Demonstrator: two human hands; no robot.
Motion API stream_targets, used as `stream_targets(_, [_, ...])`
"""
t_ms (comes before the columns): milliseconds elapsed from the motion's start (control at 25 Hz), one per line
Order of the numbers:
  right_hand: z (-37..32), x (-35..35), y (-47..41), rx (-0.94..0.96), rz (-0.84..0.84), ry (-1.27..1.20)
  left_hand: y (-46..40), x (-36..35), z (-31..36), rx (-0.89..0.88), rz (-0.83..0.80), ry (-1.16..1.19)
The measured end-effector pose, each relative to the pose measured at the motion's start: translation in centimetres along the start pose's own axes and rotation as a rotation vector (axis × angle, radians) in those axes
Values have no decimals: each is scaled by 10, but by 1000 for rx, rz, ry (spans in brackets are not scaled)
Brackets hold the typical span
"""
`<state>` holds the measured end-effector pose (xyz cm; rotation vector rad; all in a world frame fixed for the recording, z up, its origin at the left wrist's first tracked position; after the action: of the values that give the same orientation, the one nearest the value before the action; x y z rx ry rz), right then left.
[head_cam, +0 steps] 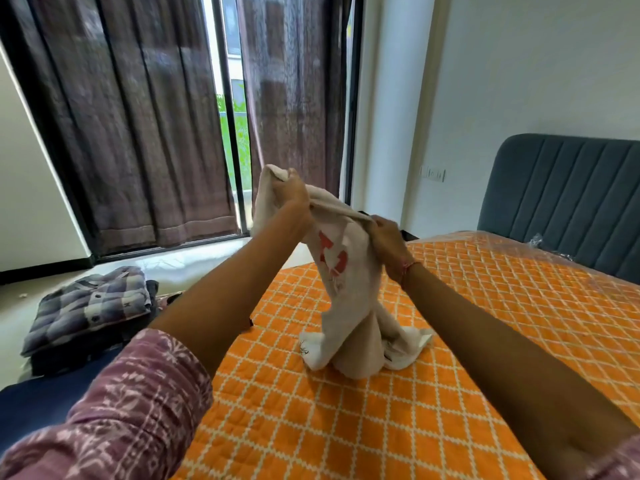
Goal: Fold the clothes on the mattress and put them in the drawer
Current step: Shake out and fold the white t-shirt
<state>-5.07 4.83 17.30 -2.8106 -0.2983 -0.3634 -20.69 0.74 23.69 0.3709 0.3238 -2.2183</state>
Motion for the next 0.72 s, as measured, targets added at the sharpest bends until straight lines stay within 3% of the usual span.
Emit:
stream_targets(80, [-14, 18, -9, 25, 30, -38, -16, 15, -2, -73, -29, -75])
stream_targets(240, [-41, 32, -19, -38, 9, -243, 16, 34, -34, -147, -329, -132])
stream_targets(360, [-50, 27, -23, -114, -91, -375, 57, 52, -103, -172, -396, -417])
stream_targets(400, [-52, 25, -23, -134, -127, -360, 72, 50, -118, -317, -378, -598])
stream_targets(480, [-53, 26, -24, -155, -174, -204, 89, 34, -117, -862, -297, -856])
stream_targets(560, [-52, 31, -22, -178, -262, 27, 89, 16, -87, -1377, -221, -954])
stream_targets(640, [-49, 32, -17, -218, -403, 119, 78, 4, -61, -1612, -279, -984])
stream_targets(720, [-43, 33, -13, -220, -437, 103, 73, -8, -47, -1571, -481, -933])
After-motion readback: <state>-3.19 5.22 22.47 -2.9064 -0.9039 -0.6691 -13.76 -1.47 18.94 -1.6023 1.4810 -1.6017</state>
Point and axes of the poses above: each hand's wrist, its own y-axis away from the middle knuckle, its own x-axis out of the back of the hand, z = x × y, the point moved 2 cm from there along -y, towards the middle knuckle, and after that the axes turned 3 degrees about -x, right-handed, at the moved point
